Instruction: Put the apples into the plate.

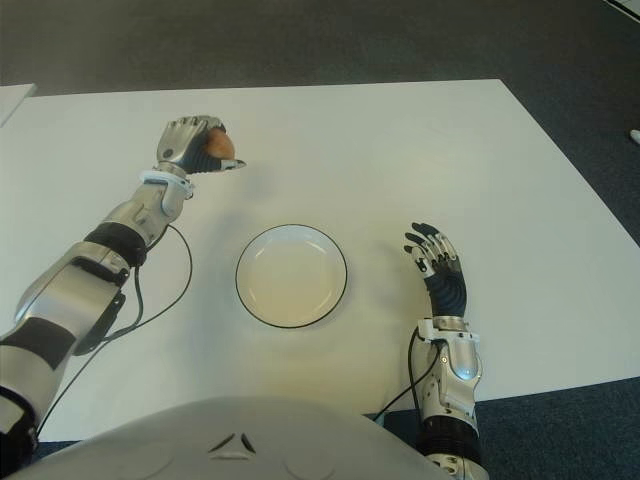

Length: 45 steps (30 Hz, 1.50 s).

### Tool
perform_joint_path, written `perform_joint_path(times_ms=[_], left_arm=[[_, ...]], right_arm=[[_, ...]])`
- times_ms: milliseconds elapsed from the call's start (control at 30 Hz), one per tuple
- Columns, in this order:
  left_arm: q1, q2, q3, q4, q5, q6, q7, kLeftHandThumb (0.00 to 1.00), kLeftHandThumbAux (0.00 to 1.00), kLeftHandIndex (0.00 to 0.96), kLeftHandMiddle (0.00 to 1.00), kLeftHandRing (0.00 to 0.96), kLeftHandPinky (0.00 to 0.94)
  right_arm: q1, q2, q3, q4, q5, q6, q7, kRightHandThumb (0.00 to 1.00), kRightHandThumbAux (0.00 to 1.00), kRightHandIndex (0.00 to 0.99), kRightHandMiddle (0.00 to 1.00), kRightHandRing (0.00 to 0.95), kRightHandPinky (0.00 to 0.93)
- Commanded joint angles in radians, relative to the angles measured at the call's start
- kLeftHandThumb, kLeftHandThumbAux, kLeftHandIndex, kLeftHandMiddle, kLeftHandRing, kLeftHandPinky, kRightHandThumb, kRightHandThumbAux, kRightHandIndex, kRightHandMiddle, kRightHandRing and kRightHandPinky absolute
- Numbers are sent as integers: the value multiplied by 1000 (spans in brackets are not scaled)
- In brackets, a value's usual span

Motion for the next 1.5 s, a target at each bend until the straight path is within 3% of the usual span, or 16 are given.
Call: perform_joint_path(times_ms=[33, 333, 600, 733, 800, 867, 1033, 1100, 1167, 1500], left_arm=[[85, 62, 26, -230, 19, 27, -51, 1000, 657, 427, 506, 480, 421], [194, 101, 58, -481, 42, 70, -132, 1000, 657, 418, 507, 490, 425], [286, 100, 78, -689, 73, 134, -230, 1000, 656, 416, 508, 497, 431], [351, 82, 73, -804, 94, 165, -275, 1000, 653, 428, 532, 540, 430], [426, 66, 55, -914, 125, 184, -290, 1000, 653, 424, 529, 539, 435], [488, 66, 42, -996, 144, 178, -301, 1000, 654, 410, 514, 524, 448], [542, 74, 42, -1051, 174, 144, -308, 1000, 655, 398, 503, 512, 455], [565, 79, 39, -1063, 190, 120, -302, 977, 651, 397, 504, 519, 621], [583, 80, 37, -1068, 204, 107, -300, 962, 649, 395, 504, 525, 725], [705, 77, 3, -1077, 307, 105, -290, 951, 648, 389, 504, 533, 792]], right_arm=[[-14, 15, 16, 47, -10, 24, -5, 357, 619, 184, 221, 238, 283], [-30, 17, 22, 60, -4, 27, 5, 353, 611, 184, 226, 244, 290], [-41, 18, 25, 76, -21, 15, -5, 351, 605, 183, 226, 244, 288], [-45, 20, 25, 84, -16, 6, 4, 355, 608, 181, 227, 246, 292], [-46, 20, 26, 83, -11, 10, 8, 360, 610, 182, 228, 247, 296], [-46, 19, 26, 80, -11, 15, 7, 367, 613, 184, 228, 249, 297], [-44, 18, 28, 75, -21, 17, -1, 368, 611, 185, 226, 246, 289], [-44, 16, 30, 74, -29, 16, -6, 361, 607, 182, 222, 242, 283], [-44, 14, 31, 73, -33, 14, -7, 354, 602, 179, 219, 238, 278], [-43, 13, 35, 60, -49, 46, -28, 342, 586, 168, 204, 226, 267]])
